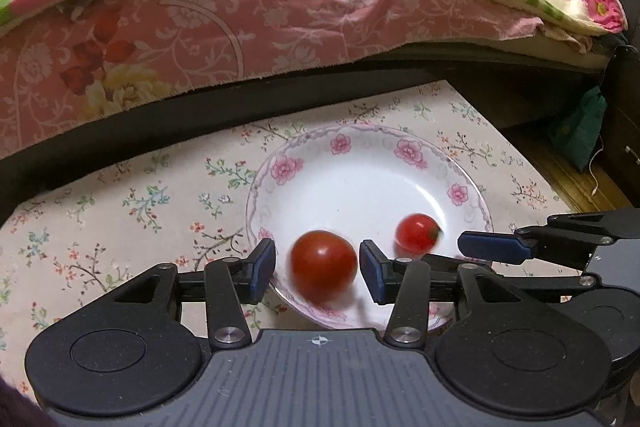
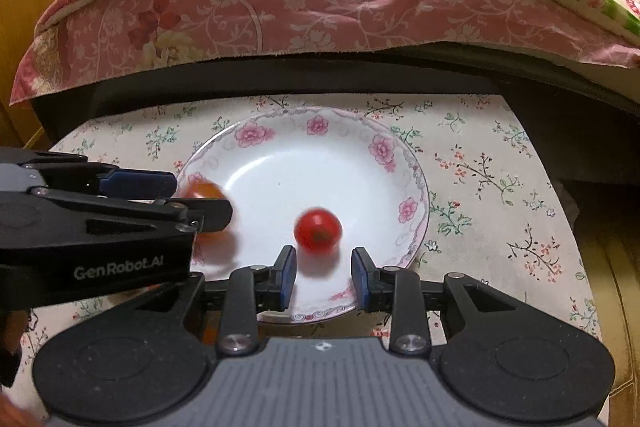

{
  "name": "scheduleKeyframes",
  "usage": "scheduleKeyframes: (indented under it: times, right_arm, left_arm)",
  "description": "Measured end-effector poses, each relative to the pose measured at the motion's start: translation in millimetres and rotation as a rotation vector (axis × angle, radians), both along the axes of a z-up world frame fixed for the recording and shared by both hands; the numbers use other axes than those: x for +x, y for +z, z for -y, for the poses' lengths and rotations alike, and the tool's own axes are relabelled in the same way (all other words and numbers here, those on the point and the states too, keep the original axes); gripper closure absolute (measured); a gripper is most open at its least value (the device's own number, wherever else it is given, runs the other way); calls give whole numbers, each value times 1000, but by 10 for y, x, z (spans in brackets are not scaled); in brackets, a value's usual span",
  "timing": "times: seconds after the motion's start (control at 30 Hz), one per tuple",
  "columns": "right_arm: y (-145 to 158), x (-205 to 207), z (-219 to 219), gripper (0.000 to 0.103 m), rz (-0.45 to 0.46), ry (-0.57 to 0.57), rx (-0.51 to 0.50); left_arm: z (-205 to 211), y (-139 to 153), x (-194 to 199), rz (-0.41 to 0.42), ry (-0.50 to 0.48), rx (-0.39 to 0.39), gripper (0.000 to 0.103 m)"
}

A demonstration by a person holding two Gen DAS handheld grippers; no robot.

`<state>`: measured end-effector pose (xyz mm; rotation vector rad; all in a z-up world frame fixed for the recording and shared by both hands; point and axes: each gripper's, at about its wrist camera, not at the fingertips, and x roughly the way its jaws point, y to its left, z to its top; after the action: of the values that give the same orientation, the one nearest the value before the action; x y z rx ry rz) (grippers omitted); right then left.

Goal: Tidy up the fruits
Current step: 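Carry both tomatoes over the white plate and open both tools to drop them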

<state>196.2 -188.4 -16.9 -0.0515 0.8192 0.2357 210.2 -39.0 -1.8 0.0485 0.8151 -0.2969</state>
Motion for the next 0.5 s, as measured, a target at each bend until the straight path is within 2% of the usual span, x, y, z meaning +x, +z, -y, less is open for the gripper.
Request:
scheduleKeyframes:
  times: [0.5]
  right_arm:
    - [285,-111,140,70,55,-53,57]
  left_arm:
    - [-163,312,-151,50,44,12,43]
